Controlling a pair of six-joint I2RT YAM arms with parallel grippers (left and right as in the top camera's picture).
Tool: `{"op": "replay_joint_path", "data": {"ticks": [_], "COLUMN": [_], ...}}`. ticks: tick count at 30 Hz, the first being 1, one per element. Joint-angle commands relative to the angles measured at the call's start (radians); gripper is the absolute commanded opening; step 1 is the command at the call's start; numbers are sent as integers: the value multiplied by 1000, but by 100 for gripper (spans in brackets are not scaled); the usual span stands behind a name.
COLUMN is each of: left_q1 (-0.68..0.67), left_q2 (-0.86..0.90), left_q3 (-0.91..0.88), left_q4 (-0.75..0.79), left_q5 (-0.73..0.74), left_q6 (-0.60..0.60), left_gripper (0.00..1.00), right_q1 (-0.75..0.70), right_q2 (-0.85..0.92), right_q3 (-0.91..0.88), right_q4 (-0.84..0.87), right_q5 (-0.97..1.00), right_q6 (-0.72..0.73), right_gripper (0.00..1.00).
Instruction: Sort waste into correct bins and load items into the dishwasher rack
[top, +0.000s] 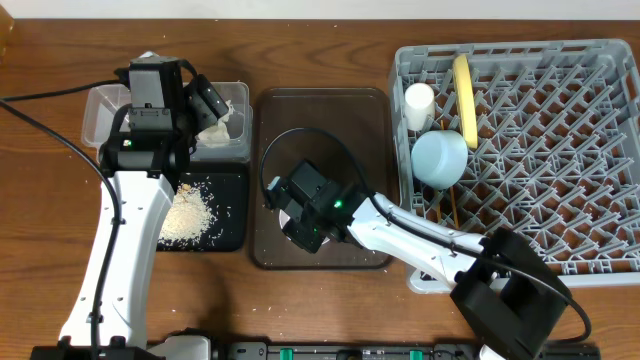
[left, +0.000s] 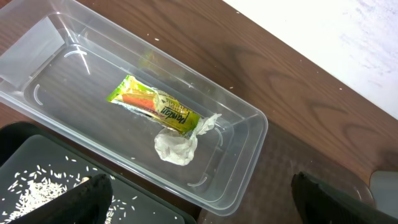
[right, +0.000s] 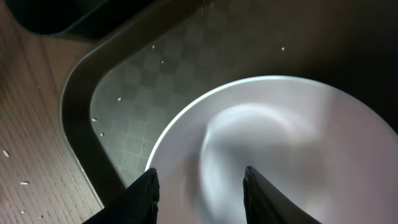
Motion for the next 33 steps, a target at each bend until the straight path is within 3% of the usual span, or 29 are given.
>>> {"op": "replay_joint_path", "data": {"ticks": [1,9,33], "left_q1": [5,5,5], "left_q2": [5,5,5], "left_q3": [15,15,15], "left_q4": [1,1,1], "left_q5": [-5,-5,-5], "left_q6": [2,2,2], "left_gripper": [95,95,95], "right_q1": [1,29,32], "right_q2": [1,1,109], "right_q3": [16,103,100], "right_q4": [5,-54,-119], "right_q5": [-4,-45,27], "right_q6": [-14,5,16], "right_gripper": [41,38,24]}}
